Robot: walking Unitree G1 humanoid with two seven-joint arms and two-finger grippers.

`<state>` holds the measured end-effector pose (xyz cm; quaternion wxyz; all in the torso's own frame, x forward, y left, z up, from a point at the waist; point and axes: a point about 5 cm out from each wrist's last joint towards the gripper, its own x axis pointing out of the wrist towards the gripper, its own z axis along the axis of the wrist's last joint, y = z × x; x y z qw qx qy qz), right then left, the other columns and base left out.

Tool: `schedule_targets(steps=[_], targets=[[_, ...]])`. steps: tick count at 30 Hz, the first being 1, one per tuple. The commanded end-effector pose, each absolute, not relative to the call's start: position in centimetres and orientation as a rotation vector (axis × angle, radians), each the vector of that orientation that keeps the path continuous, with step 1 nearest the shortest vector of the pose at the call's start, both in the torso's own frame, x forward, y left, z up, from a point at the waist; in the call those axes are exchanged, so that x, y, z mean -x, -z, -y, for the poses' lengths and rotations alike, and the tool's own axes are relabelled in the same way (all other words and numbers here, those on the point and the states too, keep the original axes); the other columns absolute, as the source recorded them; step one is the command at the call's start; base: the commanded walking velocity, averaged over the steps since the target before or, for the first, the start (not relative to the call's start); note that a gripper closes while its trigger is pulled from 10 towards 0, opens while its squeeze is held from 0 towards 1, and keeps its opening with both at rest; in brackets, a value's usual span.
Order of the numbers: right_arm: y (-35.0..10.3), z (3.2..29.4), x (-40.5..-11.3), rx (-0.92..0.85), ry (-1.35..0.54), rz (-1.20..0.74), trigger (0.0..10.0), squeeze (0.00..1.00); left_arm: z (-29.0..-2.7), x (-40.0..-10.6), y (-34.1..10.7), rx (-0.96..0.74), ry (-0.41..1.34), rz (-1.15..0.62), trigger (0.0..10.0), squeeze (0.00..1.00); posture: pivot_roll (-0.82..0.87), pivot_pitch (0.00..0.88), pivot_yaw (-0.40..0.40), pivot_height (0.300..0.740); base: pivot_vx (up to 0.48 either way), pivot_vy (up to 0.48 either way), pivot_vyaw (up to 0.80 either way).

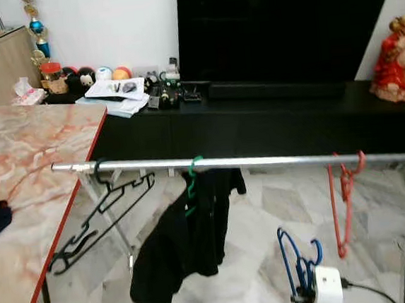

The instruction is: Hang hanger

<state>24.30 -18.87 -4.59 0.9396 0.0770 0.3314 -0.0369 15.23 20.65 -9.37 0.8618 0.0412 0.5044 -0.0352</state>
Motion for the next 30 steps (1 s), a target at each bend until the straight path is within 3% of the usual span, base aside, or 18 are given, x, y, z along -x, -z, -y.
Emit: schedule_targets(steps=[1, 13, 23, 30], targets=[[3.9, 18.4, -25.2, -0.169, 0.078, -0.626, 10.0, 0.0, -20.7, -14.1, 9.8, -0.121, 0.092, -1.112, 10.0, 0.0, 0.13, 0.0, -0.075, 0.74, 0.0, 0.0, 0.0], [2.4, 18.4, -26.4, -0.229, 0.199, -0.467, 10.0, 0.0, -20.7, -13.7, 10.0, -0.137, 0.096, -1.118, 10.0, 0.0, 0.12, 0.0, -0.085, 0.74, 0.0, 0.0, 0.0], [1.2, 18.7, -26.5, -0.206, 0.205, -0.324, 10.0, 0.0, -20.6, -13.6, 10.0, -0.141, 0.101, -1.121, 10.0, 0.0, 0.1, 0.0, -0.087, 0.74, 0.0, 0.0, 0.0], [-0.3, 18.1, -28.5, -0.186, 0.139, -0.31, 10.0, 0.0, -20.4, -13.9, 10.0, -0.147, 0.112, -1.119, 10.0, 0.0, 0.09, 0.0, -0.086, 0.74, 0.0, 0.0, 0.0]])
